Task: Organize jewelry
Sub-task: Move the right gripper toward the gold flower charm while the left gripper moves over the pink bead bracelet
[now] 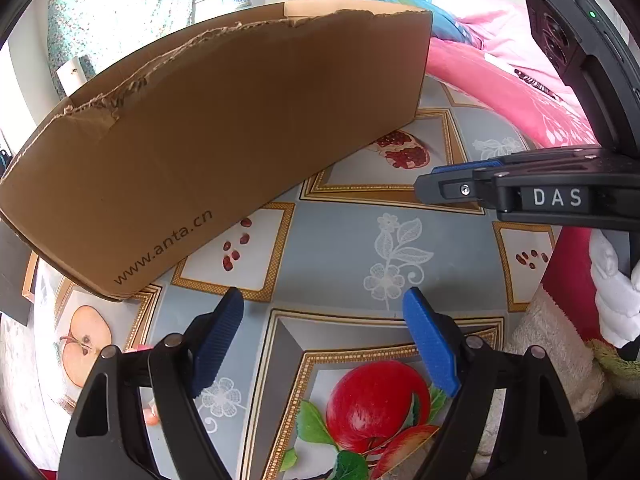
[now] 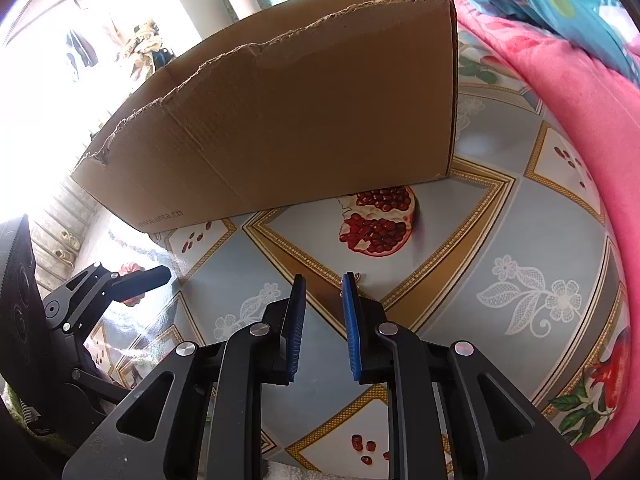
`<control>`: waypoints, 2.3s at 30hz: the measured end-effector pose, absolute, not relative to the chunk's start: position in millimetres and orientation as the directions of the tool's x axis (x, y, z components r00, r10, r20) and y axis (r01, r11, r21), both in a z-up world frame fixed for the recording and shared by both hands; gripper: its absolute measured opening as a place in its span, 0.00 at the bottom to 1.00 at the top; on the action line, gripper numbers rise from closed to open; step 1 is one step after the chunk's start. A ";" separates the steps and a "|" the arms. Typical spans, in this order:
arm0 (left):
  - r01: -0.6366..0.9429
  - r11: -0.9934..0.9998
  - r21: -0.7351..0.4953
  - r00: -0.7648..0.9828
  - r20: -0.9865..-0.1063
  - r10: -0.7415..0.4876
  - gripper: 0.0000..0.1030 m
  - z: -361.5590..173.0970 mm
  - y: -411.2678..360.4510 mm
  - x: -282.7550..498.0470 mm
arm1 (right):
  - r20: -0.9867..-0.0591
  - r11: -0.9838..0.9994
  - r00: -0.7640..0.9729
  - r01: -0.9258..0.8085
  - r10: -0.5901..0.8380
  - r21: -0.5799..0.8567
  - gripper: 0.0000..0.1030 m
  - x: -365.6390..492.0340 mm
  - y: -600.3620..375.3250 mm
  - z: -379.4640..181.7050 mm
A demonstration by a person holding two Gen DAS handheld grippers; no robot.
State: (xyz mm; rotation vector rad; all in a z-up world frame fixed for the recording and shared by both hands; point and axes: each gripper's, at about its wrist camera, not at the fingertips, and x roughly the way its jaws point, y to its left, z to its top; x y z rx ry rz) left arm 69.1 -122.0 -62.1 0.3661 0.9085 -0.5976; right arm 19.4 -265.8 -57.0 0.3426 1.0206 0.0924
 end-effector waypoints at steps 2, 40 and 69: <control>0.623 0.781 0.046 0.470 -0.820 -0.327 0.78 -62.1 -122.0 69.0 | -0.812 0.932 0.522 0.084 0.259 0.352 0.17 18.3 -268.4 -57.1; 0.617 0.787 0.024 0.455 -0.826 -0.332 0.82 -64.2 -116.0 71.7 | -0.817 0.991 0.563 -0.040 0.129 0.128 0.19 27.4 -237.7 -54.7; 0.553 0.832 -0.034 0.544 -0.742 -0.392 0.83 -32.8 -69.7 60.4 | -0.804 0.995 0.587 -0.040 0.096 0.090 0.11 -6.8 -219.0 -55.8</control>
